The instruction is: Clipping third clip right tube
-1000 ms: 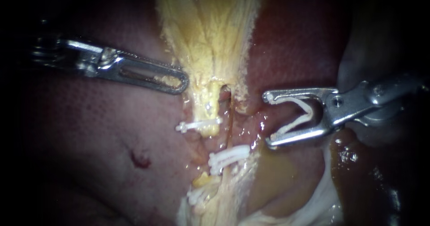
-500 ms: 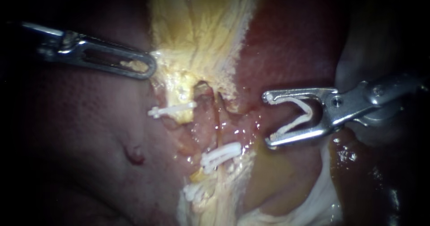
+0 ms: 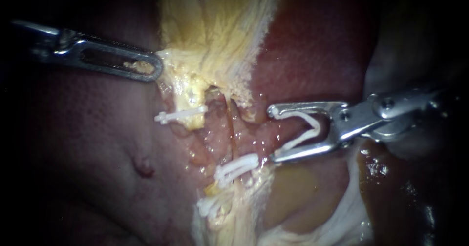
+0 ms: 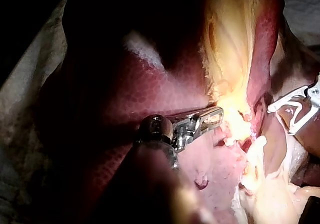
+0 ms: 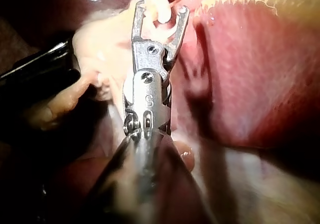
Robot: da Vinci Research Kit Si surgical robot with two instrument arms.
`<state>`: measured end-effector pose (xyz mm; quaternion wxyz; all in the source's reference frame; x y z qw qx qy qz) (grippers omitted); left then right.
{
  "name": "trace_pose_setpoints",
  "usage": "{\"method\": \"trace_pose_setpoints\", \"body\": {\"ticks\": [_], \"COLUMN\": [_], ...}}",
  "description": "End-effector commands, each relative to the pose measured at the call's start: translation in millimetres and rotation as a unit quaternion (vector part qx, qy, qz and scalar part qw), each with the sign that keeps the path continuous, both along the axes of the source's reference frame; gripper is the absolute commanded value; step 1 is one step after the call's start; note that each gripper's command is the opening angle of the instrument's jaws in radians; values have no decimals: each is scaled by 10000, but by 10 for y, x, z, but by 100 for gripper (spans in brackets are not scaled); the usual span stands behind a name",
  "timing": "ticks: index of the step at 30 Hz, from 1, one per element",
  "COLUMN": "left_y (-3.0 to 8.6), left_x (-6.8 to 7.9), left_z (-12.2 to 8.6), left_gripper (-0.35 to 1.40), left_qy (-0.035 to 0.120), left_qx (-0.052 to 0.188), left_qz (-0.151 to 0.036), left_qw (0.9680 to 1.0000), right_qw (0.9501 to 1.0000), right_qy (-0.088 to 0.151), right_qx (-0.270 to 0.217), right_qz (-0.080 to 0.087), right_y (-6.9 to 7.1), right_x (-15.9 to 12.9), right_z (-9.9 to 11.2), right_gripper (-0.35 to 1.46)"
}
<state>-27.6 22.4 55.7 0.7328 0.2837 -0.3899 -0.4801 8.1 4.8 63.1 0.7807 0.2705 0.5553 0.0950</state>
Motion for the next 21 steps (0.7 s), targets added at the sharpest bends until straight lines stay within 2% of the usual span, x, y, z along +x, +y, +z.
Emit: {"method": "trace_pose_setpoints", "body": {"ticks": [1,13,21], "left_y": [0,-2,-2], "left_x": [0,-1,-1], "left_z": [0,0,0], "left_gripper": [-35,-35,-35], "left_qy": [3,8,9], "left_qx": [-1,-6,-6], "left_qz": [-2,-8,-8], "left_qw": [10000,10000,10000], "right_qw": [10000,9974,9968], "right_qy": [-10,-215,-230], "right_qx": [46,639,711], "right_qz": [18,262,268], "right_y": [0,10,10], "right_x": [3,34,48], "right_z": [4,47,62], "right_gripper": [50,50,50]}}
